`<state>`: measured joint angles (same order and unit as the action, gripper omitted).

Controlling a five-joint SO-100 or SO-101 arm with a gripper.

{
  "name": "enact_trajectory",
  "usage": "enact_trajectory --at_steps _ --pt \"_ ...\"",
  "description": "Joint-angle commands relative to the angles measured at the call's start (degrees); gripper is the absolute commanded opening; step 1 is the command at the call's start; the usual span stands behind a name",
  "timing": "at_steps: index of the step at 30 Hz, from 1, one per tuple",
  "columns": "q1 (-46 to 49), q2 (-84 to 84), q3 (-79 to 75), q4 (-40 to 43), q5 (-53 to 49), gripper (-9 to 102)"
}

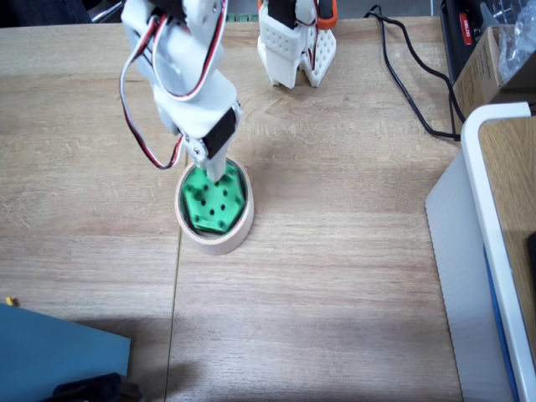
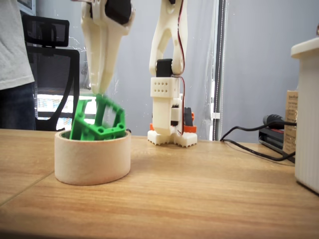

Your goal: Grasp a component and put it in the bin.

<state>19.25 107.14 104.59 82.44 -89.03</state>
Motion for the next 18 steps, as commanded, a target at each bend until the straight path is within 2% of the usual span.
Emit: enact_trajectory --at_steps 1,8,18 --pt "0.26 1.41 -2.02 -0.7 -0.62 11" --pt "0.44 2.11 -2.72 -0.7 -0.62 12" --pt "0.7 17.14 -2.02 -0.53 -0.62 10"
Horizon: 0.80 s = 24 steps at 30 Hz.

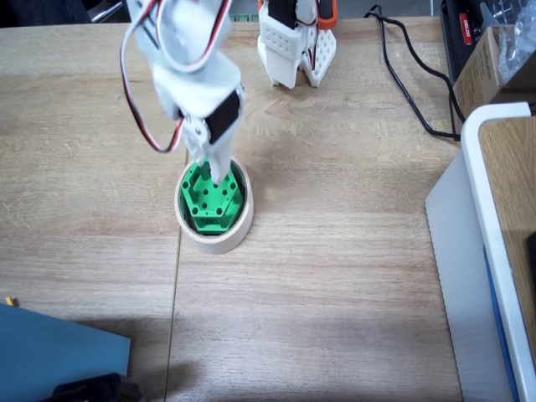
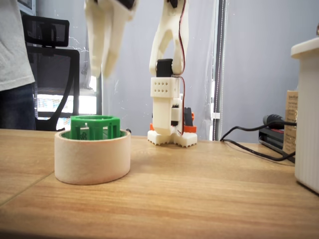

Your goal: Grasp a component and put it in the bin.

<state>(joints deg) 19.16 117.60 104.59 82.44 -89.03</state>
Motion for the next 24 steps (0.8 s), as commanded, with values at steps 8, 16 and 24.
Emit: enact_trajectory --at_steps 8,16,24 --pt "3.34 11.34 -1.93 0.0 0.0 2" --pt "11.69 15.73 0.97 -0.18 -0.53 0" --pt "18.54 29.97 17.75 -0.7 -0.79 0"
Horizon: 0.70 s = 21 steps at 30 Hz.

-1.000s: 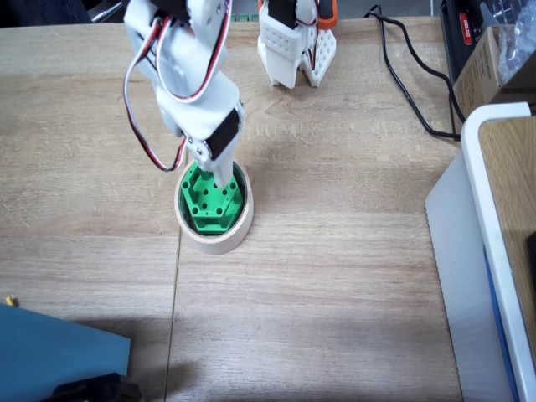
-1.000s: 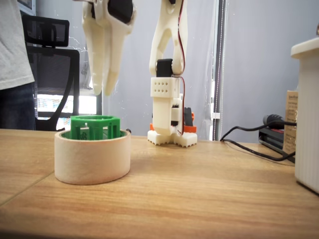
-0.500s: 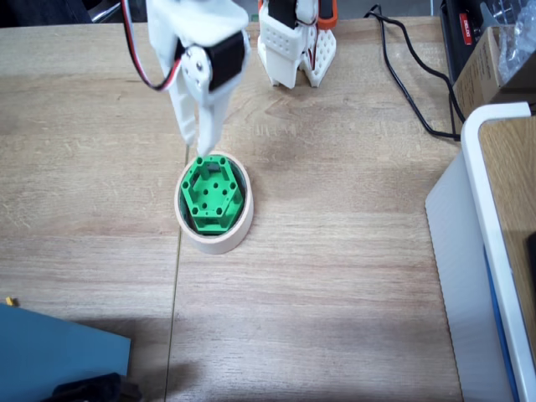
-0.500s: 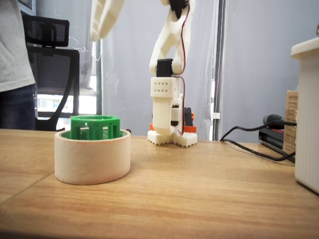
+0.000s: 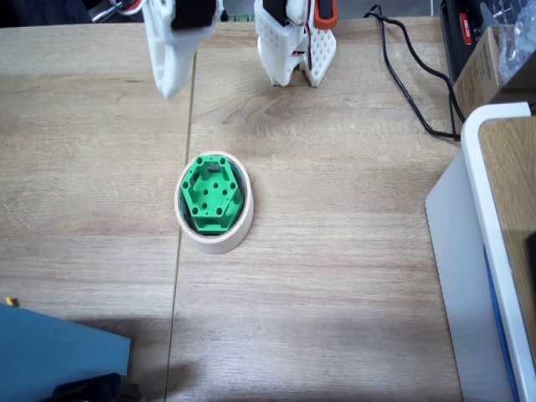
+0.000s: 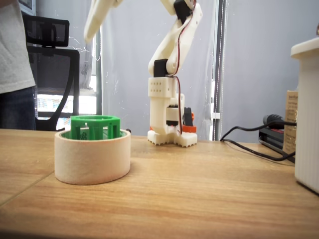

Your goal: Grasp a component and put it in the bin.

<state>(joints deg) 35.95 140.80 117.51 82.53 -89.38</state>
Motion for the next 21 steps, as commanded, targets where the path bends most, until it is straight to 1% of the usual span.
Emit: enact_trajectory --at_steps 1,8,12,17,21 --pt "2.29 8.88 7.03 -0.79 -0.44 0" --pt "3.96 21.53 19.34 -0.88 -1.32 0" --pt "5.19 26.54 24.7 -0.88 -6.77 0" --pt "9.49 31.03 31.55 -0.88 -14.41 0" --pt "12.83 34.01 35.77 -0.97 -18.11 0"
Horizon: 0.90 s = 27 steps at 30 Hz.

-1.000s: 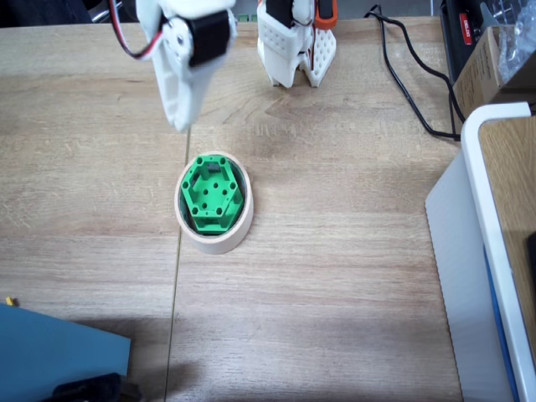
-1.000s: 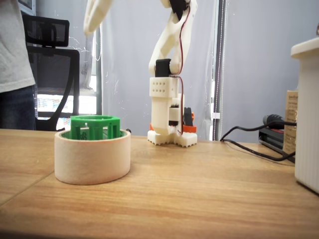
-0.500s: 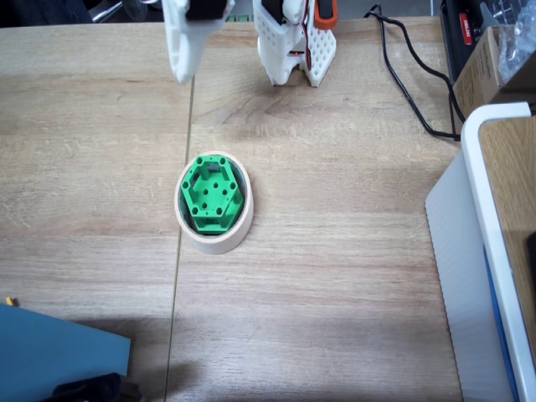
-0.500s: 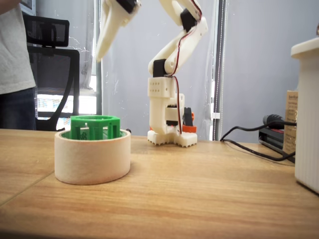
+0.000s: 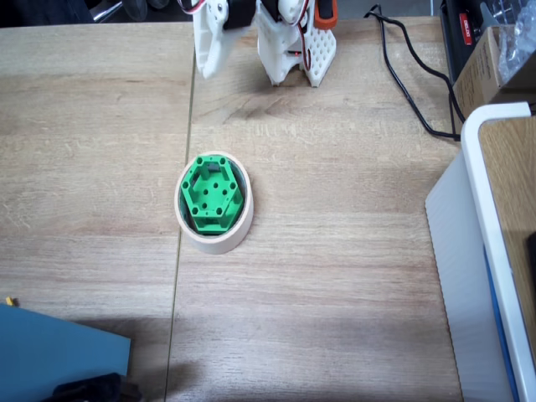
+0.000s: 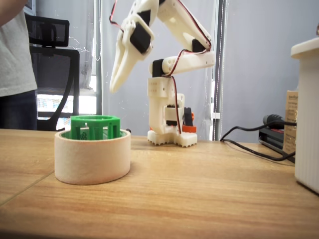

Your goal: Grasp a component and put it in the bin.

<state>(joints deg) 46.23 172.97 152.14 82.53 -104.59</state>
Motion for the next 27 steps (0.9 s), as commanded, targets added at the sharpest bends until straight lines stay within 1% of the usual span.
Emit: enact_trajectory --at_steps 1,11,20,27 --pt "3.34 2.55 2.02 -0.97 -3.43 0" --pt "7.56 11.78 10.72 -0.97 -4.57 0" --pt "7.29 19.86 21.62 -0.88 -4.57 0" --pt "7.47 20.3 24.79 -0.79 -3.96 0"
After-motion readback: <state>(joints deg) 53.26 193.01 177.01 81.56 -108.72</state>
